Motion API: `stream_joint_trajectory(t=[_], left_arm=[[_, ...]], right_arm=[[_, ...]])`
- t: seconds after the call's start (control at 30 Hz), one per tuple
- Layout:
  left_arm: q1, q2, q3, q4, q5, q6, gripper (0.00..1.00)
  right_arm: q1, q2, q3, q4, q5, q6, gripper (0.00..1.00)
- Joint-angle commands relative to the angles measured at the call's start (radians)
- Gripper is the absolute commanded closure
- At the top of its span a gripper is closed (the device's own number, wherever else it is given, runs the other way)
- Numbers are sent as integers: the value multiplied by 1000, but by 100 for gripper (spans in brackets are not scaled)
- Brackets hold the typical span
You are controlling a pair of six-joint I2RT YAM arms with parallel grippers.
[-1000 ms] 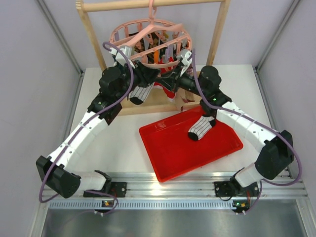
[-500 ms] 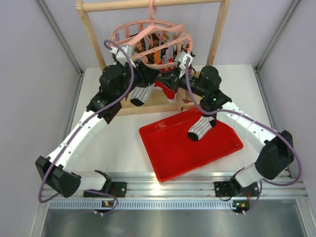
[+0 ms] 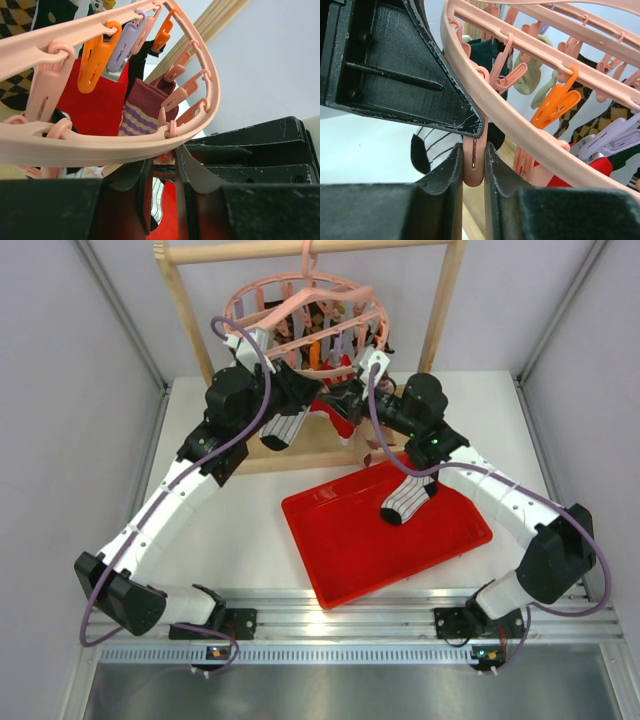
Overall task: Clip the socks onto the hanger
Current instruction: Open the clamp at the hanger, then pick up the sock from the bin.
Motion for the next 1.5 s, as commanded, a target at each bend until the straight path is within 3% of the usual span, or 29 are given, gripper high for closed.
stream_joint_trajectory(t=[0.0,0.03,0.1,0.2,0.33,0.57,0.7,0.83,0.87,1.1,1.47], left_arm=[[3,7,45,66,-42,-14,91],[3,7,40,67,-36,-5,94],[3,6,36,64,-37,3,100],[3,1,24,67,-37,12,100],[3,-3,8,73,-34,26,100],[5,-8,-1,85,-16,44,100],[5,-8,-9,90,-13,36,100],[5,-4,-13,101,-7,30,100],[5,-2,-13,102,-4,30,100],[5,1,-10,99,-10,32,100],[9,-8,-16,87,-16,38,100]], right_arm=[[23,-46,1,-9,-73,-38,93],[23,-51,1,-34,-70,-32,75],[17,-65,-5,-60,-67,-20,53],[7,-94,-21,-113,-87,14,38],[-15,-146,-51,-192,-111,107,28],[-153,-285,-242,-316,-153,285,29],[-237,-374,-386,-446,47,324,36],[-274,-431,-495,-459,281,354,40],[-277,-425,-509,-466,400,376,41],[-286,-272,-526,-453,703,398,49],[-302,-13,-499,-362,745,345,53]])
